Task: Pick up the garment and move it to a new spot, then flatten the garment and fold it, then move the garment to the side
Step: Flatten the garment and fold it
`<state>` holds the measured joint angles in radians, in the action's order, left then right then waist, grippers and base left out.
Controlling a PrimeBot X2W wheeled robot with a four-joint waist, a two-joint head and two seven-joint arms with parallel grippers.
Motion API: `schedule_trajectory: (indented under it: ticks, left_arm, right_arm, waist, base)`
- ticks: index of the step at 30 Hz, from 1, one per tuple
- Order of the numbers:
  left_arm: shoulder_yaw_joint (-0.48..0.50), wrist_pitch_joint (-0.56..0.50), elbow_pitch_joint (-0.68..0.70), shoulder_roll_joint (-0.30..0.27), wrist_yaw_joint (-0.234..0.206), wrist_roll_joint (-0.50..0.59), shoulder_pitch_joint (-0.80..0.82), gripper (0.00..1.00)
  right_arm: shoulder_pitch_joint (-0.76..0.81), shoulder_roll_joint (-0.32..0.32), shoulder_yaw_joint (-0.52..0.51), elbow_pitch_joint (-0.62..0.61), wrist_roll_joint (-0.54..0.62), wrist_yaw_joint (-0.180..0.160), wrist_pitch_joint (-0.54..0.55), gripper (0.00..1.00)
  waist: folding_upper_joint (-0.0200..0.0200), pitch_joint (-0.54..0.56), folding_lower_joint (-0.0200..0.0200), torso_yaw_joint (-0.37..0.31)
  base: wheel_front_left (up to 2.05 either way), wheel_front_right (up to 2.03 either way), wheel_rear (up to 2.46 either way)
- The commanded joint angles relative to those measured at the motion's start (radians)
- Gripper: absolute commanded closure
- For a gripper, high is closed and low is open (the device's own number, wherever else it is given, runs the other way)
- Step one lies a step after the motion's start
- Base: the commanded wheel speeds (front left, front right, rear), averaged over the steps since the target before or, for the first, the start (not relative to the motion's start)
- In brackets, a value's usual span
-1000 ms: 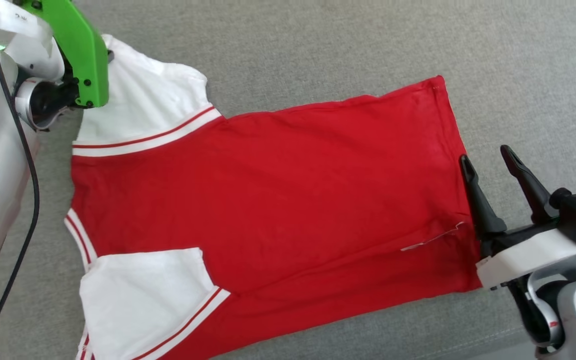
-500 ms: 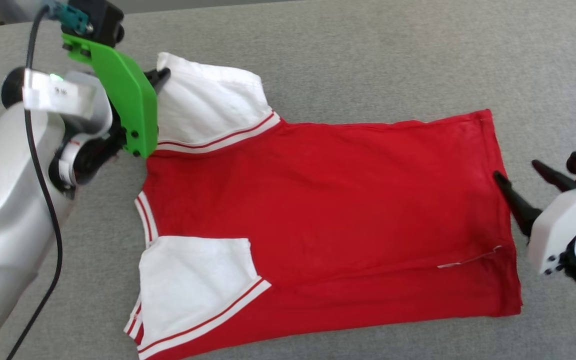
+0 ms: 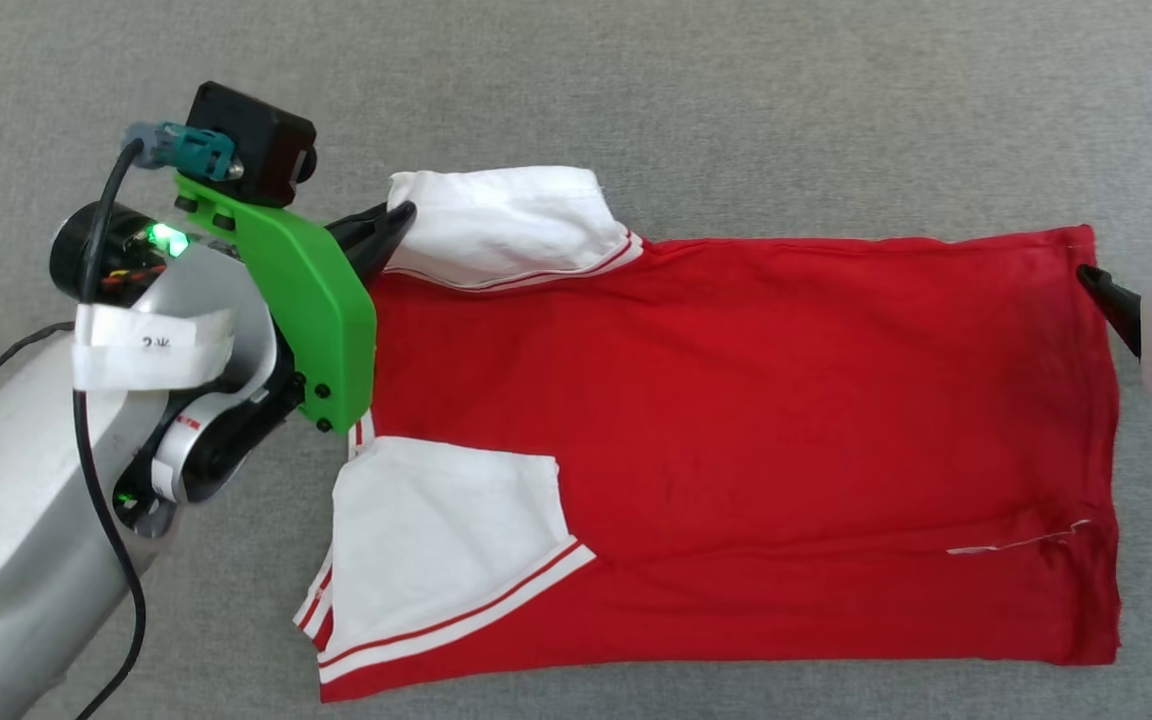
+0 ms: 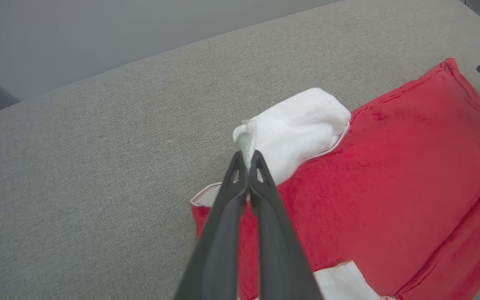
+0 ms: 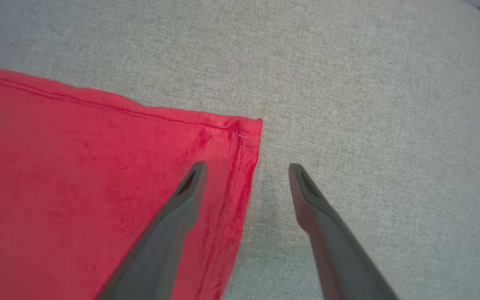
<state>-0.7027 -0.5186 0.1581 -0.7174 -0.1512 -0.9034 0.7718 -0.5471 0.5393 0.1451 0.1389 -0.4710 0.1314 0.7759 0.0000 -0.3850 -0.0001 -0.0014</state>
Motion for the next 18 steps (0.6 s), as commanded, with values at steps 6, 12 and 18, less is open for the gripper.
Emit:
schedule_trajectory:
  ticks: [6,12,18]
  left_arm:
    - [-0.013,0.009,0.052,0.006,-0.024,0.03,-0.021,1.0]
    - [-0.026,0.021,0.069,0.026,-0.026,0.041,-0.02,1.0]
    - [-0.027,0.035,0.061,0.033,-0.021,0.045,-0.016,1.0]
  right_arm:
    - [-0.078,0.019,0.05,0.114,0.007,-0.001,0.011,0.0]
    - [-0.113,0.031,0.098,0.196,0.006,-0.001,-0.017,0.0]
    - [-0.105,0.05,0.165,0.25,-0.045,-0.001,-0.02,0.57]
  waist:
    - [0.0,-0.044,0.0001,0.055]
    - [0.0,-0.065,0.0001,0.079]
    - [0.0,-0.075,0.0001,0.094]
  base:
    - [0.0,0.0,0.0]
    - [0.0,0.0,0.0]
    - [0.0,0.0,0.0]
